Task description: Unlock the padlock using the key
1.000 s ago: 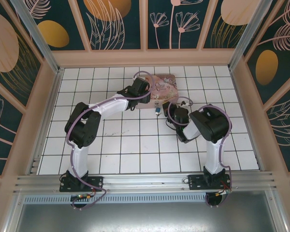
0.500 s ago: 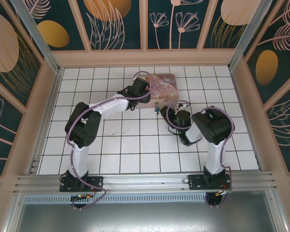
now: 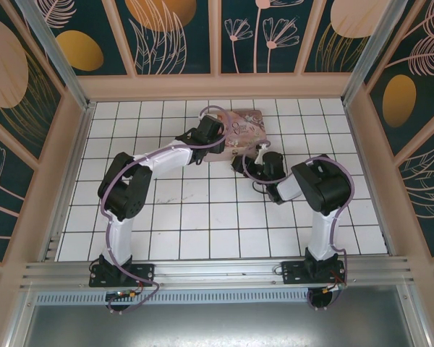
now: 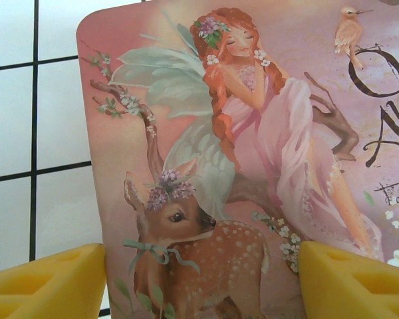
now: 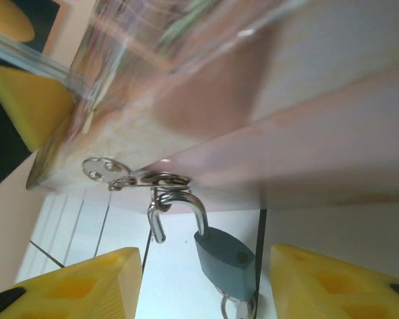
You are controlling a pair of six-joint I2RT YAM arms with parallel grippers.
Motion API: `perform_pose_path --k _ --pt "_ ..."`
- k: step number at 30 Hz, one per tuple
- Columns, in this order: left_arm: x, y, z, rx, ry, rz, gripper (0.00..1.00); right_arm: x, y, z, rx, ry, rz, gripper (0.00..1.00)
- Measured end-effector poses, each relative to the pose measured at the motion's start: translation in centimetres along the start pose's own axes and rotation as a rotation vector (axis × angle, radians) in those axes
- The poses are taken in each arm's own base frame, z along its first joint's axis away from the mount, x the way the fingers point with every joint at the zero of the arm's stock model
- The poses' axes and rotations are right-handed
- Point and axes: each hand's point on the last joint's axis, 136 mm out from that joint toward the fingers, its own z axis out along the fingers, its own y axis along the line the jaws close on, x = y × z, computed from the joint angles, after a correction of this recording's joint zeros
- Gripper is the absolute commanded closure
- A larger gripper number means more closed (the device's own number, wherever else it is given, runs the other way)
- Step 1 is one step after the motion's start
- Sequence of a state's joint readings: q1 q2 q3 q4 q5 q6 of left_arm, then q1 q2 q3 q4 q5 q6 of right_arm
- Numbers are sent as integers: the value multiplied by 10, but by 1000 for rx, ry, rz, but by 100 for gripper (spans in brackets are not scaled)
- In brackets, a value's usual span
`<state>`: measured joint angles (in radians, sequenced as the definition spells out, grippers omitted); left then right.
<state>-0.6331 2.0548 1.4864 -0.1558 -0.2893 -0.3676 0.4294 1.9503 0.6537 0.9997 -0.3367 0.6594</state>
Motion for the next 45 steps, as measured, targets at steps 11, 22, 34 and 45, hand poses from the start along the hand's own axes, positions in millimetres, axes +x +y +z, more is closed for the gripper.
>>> perform_pose_path --k 11,22,34,45 --pt "-2 0 2 0 -3 -3 28 4 -2 6 3 30 -104 50" --pt "-2 0 2 2 -2 -4 29 0 4 14 -8 -3 -140 45" --pt "-2 0 3 8 -2 -9 29 2 5 24 -9 -27 -172 100" --pt "-2 -5 5 34 -2 -11 30 6 2 1 -38 -87 -43 100"
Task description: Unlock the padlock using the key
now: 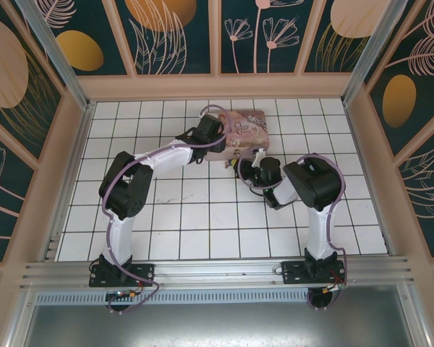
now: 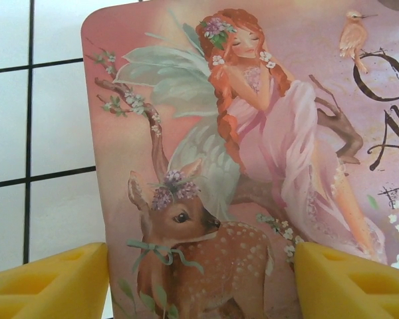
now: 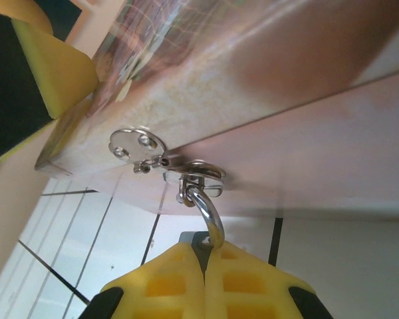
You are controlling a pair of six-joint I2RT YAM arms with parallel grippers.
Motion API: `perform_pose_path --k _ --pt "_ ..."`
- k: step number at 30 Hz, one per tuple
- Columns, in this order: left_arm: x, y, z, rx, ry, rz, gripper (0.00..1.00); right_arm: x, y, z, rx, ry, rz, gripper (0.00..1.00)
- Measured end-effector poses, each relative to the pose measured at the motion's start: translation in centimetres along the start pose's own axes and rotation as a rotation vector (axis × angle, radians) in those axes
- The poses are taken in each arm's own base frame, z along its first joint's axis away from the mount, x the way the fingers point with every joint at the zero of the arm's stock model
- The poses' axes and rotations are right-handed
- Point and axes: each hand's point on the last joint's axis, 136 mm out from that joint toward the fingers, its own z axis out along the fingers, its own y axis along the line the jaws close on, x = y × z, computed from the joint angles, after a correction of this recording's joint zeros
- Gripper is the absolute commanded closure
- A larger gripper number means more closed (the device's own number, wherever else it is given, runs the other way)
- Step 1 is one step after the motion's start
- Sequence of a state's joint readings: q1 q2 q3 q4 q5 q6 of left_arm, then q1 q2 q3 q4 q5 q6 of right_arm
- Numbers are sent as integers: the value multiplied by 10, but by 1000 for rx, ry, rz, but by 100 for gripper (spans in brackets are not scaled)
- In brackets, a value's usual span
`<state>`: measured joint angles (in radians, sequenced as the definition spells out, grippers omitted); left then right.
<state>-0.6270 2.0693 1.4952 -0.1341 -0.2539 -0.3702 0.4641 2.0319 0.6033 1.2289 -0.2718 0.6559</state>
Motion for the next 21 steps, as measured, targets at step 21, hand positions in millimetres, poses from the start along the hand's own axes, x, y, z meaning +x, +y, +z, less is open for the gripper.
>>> perform_pose_path --k 21 --pt "-2 -8 5 35 -9 -6 30 -20 -42 -21 79 43 364 100"
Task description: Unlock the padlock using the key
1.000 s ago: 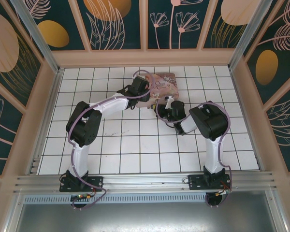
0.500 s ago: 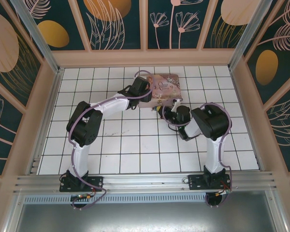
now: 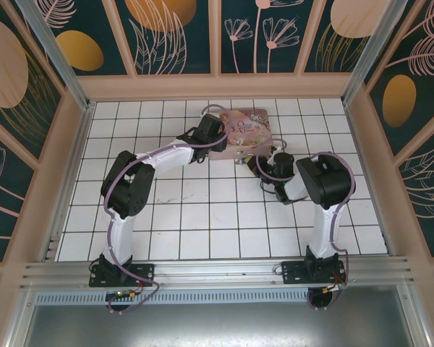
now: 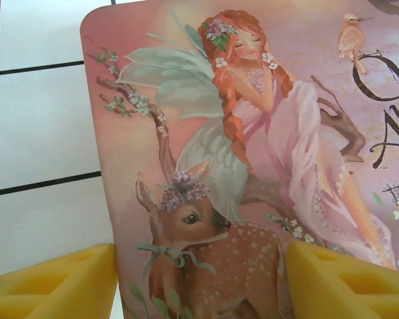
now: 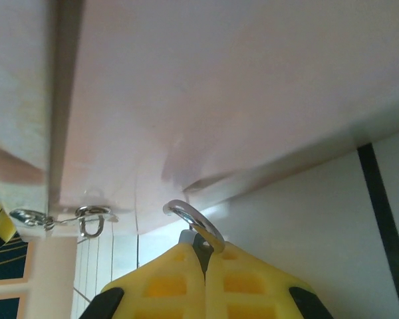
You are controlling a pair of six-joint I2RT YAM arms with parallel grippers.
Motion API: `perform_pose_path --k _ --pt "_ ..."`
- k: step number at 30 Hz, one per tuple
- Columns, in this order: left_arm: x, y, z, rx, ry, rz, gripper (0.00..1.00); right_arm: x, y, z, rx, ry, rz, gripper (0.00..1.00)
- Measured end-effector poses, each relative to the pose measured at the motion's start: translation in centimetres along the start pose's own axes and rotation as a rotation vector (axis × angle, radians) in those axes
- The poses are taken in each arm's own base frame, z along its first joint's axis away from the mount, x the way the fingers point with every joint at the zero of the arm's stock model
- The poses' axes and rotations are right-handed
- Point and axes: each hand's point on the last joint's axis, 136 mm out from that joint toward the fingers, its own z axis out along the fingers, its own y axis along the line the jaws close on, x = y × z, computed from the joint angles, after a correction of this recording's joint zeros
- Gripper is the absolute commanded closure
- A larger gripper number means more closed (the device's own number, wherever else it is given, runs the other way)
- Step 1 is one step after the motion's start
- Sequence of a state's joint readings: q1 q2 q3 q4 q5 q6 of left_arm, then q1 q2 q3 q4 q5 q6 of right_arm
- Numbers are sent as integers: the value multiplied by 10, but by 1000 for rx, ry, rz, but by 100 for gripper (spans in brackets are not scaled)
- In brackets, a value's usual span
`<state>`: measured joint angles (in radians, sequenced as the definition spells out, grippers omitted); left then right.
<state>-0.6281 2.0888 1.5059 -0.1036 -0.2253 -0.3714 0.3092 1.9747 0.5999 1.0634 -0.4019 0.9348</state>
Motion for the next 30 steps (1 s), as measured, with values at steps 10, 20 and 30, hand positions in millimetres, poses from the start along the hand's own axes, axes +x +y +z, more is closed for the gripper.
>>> perform_pose_path --k 10,20,30 --pt "2 6 -8 22 28 -14 2 71 17 -28 5 168 -1 65" --pt "36 8 -61 64 163 -5 1 66 39 -84 45 95 -45 1" --pt "-49 60 -172 -61 -156 -126 1 -93 115 -175 228 -422 -280 1"
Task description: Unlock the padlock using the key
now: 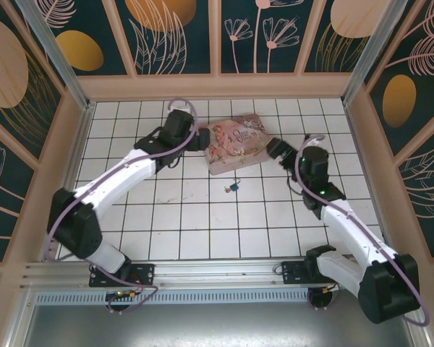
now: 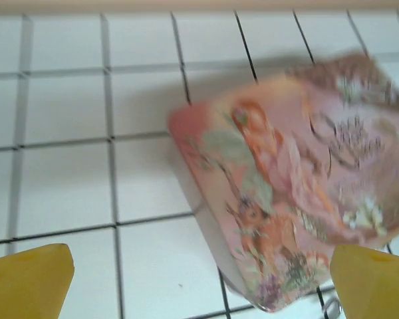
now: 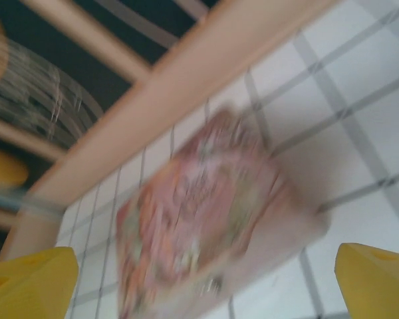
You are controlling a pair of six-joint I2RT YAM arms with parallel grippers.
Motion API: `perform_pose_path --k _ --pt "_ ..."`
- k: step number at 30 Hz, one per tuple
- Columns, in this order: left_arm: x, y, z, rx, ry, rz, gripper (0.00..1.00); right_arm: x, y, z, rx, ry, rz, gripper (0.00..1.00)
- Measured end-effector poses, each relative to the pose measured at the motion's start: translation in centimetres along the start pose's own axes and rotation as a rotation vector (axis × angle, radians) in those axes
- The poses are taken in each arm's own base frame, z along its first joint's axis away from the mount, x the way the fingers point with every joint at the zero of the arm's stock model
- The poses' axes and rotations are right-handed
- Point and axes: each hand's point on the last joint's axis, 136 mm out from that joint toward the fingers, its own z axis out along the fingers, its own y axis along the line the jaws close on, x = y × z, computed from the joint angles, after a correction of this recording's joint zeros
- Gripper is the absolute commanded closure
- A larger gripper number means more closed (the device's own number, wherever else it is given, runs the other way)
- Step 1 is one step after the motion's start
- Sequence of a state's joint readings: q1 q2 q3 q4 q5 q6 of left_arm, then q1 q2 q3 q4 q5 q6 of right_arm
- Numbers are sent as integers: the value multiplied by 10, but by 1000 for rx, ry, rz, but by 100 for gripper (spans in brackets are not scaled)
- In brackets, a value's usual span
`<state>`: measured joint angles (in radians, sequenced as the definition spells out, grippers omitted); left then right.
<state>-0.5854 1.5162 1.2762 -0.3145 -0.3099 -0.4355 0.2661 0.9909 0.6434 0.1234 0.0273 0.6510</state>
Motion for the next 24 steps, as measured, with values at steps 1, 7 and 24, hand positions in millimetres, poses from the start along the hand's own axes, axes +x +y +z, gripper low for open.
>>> perform_pose_path --k 1,7,24 --pt "-10 11 -9 -26 -48 -18 1 -21 -7 -2 44 -64 -20 1" --pt "-28 85 -41 -211 -295 -21 1 -75 -96 8 355 -220 -95 1" --pt "81 237 -16 -484 -406 41 2 -11 -170 26 410 -260 -458 2"
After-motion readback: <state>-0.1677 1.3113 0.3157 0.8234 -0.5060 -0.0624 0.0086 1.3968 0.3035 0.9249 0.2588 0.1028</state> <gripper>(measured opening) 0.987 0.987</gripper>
